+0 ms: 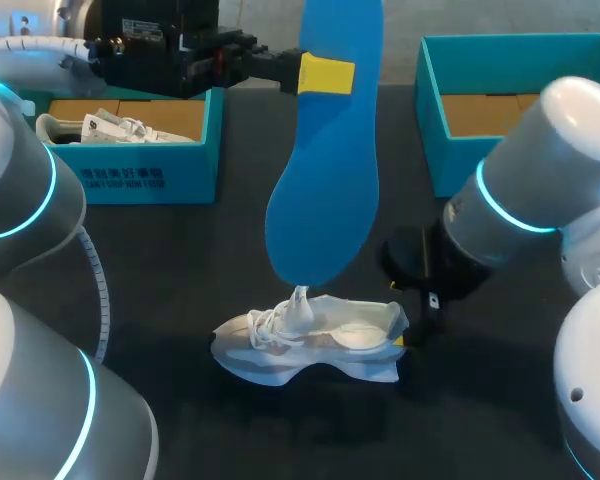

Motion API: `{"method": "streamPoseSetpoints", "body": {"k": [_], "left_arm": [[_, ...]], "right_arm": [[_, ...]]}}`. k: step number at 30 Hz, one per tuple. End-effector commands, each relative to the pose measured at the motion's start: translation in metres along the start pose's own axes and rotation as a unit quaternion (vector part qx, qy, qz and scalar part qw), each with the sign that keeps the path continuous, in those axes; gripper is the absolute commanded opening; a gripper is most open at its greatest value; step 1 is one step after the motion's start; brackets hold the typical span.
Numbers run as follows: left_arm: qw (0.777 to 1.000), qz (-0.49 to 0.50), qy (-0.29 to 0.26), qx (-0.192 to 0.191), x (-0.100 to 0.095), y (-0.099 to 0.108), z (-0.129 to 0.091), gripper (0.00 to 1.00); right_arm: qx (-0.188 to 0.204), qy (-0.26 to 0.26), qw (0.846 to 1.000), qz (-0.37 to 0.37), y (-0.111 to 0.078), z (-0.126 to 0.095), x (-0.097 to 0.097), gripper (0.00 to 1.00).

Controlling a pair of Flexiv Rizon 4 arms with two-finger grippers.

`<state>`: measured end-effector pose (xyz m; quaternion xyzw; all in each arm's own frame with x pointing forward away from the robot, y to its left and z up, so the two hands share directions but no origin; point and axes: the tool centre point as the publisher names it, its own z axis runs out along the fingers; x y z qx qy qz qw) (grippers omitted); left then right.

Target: Take the shoe out of the shoebox, open the shoe tongue, remove and reinsert the insole, then place the shoe into the shoebox

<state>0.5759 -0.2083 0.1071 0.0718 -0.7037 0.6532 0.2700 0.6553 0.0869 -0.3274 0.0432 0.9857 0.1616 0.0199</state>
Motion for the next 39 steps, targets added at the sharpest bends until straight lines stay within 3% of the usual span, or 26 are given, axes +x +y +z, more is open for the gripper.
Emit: {"method": "streamPoseSetpoints", "body": {"k": [1, 16, 23, 32, 39], "left_arm": [[1.000, 0.000, 0.000, -0.001, 0.000, 0.000, 0.000, 0.00], [1.000, 0.000, 0.000, -0.001, 0.000, 0.000, 0.000, 0.00], [1.000, 0.000, 0.000, -0.001, 0.000, 0.000, 0.000, 0.00], [1.000, 0.000, 0.000, -0.001, 0.000, 0.000, 0.000, 0.00], [1.000, 0.000, 0.000, -0.001, 0.000, 0.000, 0.000, 0.00]], "right_arm": [[0.156, 0.005, 0.988, 0.002, 0.008, 0.004, -0.002, 1.00], [0.181, 0.010, 0.983, 0.019, 0.009, 0.009, 0.002, 1.00], [0.168, 0.012, 0.985, 0.019, 0.011, 0.011, 0.001, 1.00], [0.156, 0.002, 0.988, 0.005, 0.031, 0.005, -0.009, 1.00], [0.157, 0.006, 0.988, -0.006, 0.043, 0.018, -0.022, 1.00]]}}
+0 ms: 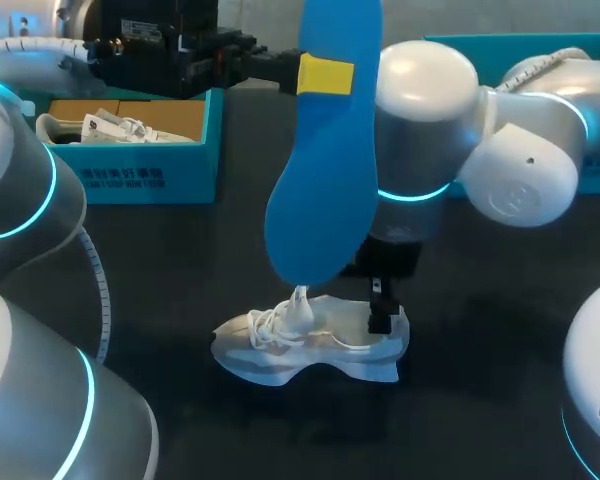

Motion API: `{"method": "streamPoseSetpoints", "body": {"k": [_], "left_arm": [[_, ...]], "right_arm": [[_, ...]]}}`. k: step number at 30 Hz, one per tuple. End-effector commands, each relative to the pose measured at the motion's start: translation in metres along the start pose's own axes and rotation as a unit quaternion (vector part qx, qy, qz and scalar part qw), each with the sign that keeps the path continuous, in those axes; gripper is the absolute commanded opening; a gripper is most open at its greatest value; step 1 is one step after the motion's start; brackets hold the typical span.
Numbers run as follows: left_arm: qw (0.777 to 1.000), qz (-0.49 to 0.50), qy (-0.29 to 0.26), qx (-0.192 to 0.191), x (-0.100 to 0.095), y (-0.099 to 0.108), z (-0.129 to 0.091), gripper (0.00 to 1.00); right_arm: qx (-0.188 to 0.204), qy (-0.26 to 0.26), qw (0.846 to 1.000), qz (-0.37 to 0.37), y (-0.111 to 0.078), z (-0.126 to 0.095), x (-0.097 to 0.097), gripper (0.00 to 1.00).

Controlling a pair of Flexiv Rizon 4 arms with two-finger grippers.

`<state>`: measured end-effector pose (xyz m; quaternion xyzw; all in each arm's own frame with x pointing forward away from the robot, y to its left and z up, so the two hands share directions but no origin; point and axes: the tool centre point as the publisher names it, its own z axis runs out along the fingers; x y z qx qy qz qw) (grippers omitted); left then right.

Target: Take the shoe out of the shoebox, open the shoe tongue, remove and reinsert the insole, then place the shoe into the shoebox

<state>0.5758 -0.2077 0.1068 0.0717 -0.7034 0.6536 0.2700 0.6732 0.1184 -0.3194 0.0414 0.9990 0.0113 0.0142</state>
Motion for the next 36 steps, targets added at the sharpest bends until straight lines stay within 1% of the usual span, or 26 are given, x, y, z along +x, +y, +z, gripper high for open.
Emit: {"method": "streamPoseSetpoints", "body": {"k": [1, 11, 13, 16, 19, 22, 24, 26, 27, 28, 29, 34, 35, 36], "left_arm": [[1.000, 0.000, 0.000, -0.001, -0.001, 0.000, 0.001, 0.00], [1.000, 0.000, 0.000, -0.001, -0.001, 0.000, 0.001, 0.00], [1.000, 0.000, 0.000, -0.001, -0.001, 0.000, 0.001, 0.00], [1.000, 0.000, 0.000, -0.001, -0.001, 0.000, 0.001, 0.00], [1.000, 0.000, 0.000, -0.001, -0.001, 0.000, 0.001, 0.00], [1.000, 0.000, 0.000, -0.001, -0.001, 0.000, 0.001, 0.00], [1.000, 0.000, 0.000, -0.001, -0.001, 0.000, 0.001, 0.00], [1.000, 0.000, 0.000, -0.001, -0.001, 0.000, 0.001, 0.00], [1.000, 0.000, 0.000, -0.001, -0.001, 0.000, 0.001, 0.00], [1.000, 0.000, 0.000, -0.001, -0.001, 0.000, 0.001, 0.00], [1.000, 0.000, 0.000, -0.001, -0.001, 0.000, 0.001, 0.00], [1.000, 0.000, 0.000, -0.001, -0.001, 0.000, 0.001, 0.00], [1.000, 0.000, 0.000, -0.001, -0.001, 0.000, 0.001, 0.00], [1.000, 0.000, 0.000, -0.001, -0.001, 0.000, 0.001, 0.00]], "right_arm": [[0.005, 0.007, 1.000, -0.004, 0.015, 0.013, -0.008, 1.00], [0.005, 0.014, 1.000, -0.012, 0.038, 0.035, -0.020, 1.00], [0.002, 0.013, 1.000, -0.013, 0.040, 0.039, -0.022, 1.00], [-0.013, 0.010, 1.000, -0.018, 0.042, 0.045, -0.024, 1.00], [-0.014, 0.013, 1.000, -0.018, 0.044, 0.051, -0.026, 1.00], [-0.017, 0.018, 1.000, -0.018, 0.048, 0.056, -0.025, 0.96], [-0.021, 0.022, 0.999, -0.019, 0.049, 0.059, -0.025, 0.89], [-0.024, 0.025, 0.999, -0.019, 0.050, 0.062, -0.025, 0.86], [-0.025, 0.026, 0.999, -0.019, 0.050, 0.063, -0.025, 0.78], [-0.025, 0.027, 0.999, -0.019, 0.050, 0.064, -0.025, 0.64], [-0.025, 0.028, 0.999, -0.018, 0.050, 0.065, -0.025, 0.53], [-0.024, 0.034, 0.999, -0.013, 0.048, 0.070, -0.024, 0.41], [-0.022, 0.036, 0.999, -0.012, 0.048, 0.071, -0.023, 0.35], [-0.022, 0.037, 0.999, -0.012, 0.048, 0.072, -0.023, 0.24]]}}
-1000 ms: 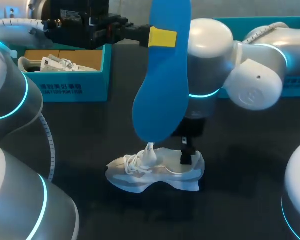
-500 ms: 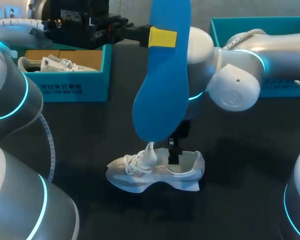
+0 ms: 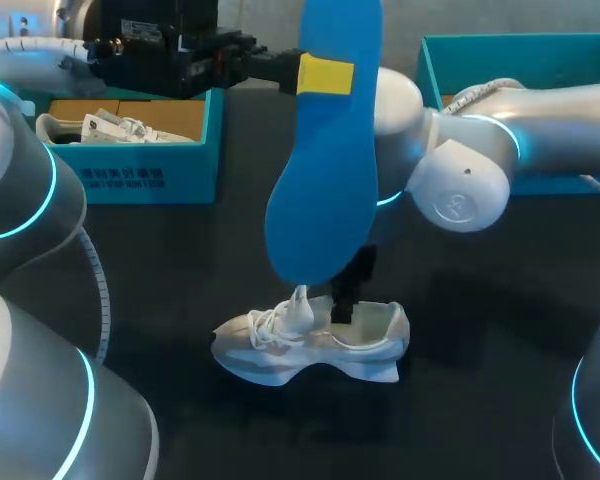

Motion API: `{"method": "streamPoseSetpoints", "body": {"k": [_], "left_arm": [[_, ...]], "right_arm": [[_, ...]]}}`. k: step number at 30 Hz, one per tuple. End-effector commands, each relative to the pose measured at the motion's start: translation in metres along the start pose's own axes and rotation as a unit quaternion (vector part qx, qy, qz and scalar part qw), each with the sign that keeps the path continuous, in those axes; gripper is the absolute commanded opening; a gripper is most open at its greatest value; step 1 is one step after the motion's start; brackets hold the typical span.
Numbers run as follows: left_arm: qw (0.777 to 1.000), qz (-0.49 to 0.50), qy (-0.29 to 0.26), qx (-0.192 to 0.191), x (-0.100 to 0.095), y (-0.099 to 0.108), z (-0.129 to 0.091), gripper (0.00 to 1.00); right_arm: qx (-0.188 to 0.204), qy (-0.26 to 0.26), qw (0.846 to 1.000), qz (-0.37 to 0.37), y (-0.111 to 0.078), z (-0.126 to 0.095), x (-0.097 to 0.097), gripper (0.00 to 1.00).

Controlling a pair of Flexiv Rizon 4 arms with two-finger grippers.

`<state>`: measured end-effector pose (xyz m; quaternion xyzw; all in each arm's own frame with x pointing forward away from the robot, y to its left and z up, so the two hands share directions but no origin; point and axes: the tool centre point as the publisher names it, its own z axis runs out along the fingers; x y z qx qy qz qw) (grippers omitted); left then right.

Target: Take the shoe out of the shoebox, open the shoe tongue, remove and reinsert the insole, then place the shoe into the shoebox

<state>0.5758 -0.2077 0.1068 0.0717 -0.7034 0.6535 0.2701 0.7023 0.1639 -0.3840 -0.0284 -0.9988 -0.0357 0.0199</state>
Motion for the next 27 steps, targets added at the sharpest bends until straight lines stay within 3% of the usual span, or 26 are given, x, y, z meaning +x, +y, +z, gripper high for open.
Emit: {"method": "streamPoseSetpoints", "body": {"k": [1, 2, 15, 27], "left_arm": [[1.000, 0.000, 0.000, -0.001, -0.001, 0.000, 0.001, 0.00], [1.000, 0.000, 0.000, -0.001, -0.001, 0.000, 0.001, 0.00], [1.000, 0.000, 0.000, -0.001, -0.001, 0.000, 0.001, 0.00], [1.000, 0.000, 0.000, -0.001, -0.001, 0.000, 0.001, 0.00]], "right_arm": [[0.002, 0.003, 1.000, 0.001, 0.002, 0.006, 0.001, 0.11], [0.002, 0.004, 1.000, 0.001, 0.001, 0.006, 0.001, 0.00], [0.016, 0.014, 0.999, 0.024, -0.002, -0.002, 0.009, 0.00], [0.006, 0.011, 0.986, 0.165, -0.006, -0.037, 0.020, 0.00]]}}
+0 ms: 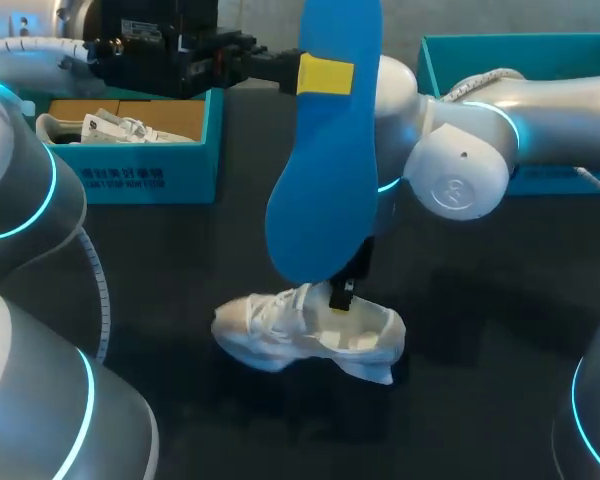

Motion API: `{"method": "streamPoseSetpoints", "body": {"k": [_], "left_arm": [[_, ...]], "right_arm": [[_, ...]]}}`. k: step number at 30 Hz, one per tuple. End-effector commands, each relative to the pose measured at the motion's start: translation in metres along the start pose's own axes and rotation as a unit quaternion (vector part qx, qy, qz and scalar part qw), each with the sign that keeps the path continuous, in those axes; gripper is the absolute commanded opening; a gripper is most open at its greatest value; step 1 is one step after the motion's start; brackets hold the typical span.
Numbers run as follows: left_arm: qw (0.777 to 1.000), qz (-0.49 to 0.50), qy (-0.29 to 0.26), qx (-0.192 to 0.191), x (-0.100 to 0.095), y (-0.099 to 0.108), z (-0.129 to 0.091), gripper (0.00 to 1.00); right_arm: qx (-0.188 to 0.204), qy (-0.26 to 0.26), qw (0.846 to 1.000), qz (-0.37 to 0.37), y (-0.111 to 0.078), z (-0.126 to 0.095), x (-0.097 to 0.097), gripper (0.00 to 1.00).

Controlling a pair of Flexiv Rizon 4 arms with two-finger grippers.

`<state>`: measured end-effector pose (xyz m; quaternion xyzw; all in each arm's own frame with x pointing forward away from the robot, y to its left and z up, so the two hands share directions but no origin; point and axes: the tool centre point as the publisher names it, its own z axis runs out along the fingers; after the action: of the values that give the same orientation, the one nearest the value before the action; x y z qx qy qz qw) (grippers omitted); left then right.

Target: Take the shoe out of the shoebox, open the shoe tongue, remove and reinsert the insole, then place the shoe into the shoebox

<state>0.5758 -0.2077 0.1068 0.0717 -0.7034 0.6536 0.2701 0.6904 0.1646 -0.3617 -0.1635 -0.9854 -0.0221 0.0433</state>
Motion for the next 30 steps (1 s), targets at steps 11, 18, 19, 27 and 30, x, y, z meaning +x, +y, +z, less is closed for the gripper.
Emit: {"method": "streamPoseSetpoints", "body": {"k": [11, 18, 19, 27, 30], "left_arm": [[1.000, 0.000, 0.000, -0.001, -0.001, 0.000, 0.001, 0.00], [1.000, 0.000, 0.000, -0.001, -0.001, 0.000, 0.001, 0.00], [1.000, 0.000, 0.000, -0.001, -0.001, 0.000, 0.001, 0.00], [1.000, 0.000, 0.000, -0.001, -0.001, 0.000, 0.001, 0.00], [1.000, 0.000, 0.000, -0.001, -0.001, 0.000, 0.001, 0.00]], "right_arm": [[-0.044, 0.015, 0.974, 0.223, -0.016, -0.021, 0.019, 0.00], [-0.049, 0.018, 0.934, 0.352, -0.013, -0.017, 0.026, 0.00], [-0.049, 0.018, 0.929, 0.365, -0.013, -0.017, 0.027, 0.00], [-0.073, 0.011, 0.901, 0.427, -0.006, -0.017, 0.032, 0.00], [-0.077, 0.012, 0.896, 0.437, -0.007, -0.012, 0.031, 0.00]]}}
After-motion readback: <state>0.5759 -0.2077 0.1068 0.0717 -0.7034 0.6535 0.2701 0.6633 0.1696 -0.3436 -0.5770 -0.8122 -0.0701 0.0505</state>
